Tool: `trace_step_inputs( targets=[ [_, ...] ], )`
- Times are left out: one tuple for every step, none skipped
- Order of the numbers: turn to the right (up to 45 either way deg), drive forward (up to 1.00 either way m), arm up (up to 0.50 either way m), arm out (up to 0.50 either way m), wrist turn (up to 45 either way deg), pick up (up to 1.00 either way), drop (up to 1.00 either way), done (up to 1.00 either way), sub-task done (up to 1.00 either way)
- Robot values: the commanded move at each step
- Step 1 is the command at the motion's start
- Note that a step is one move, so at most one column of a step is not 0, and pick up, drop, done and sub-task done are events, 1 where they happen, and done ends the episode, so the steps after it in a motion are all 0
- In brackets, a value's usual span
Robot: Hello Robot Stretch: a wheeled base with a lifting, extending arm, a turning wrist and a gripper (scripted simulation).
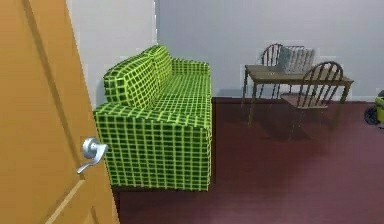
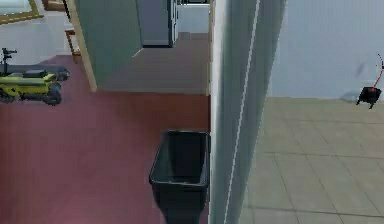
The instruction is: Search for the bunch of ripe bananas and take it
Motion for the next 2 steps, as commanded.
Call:
trace_step_inputs(
  targets=[
    [24.0,0.00,0.00,0.00,0.0,0.00,0.00,0.00,0.00],
    [0.0,0.80,0.00,0.00,0.0,0.00,0.00,0.00,0.00]
  ],
)
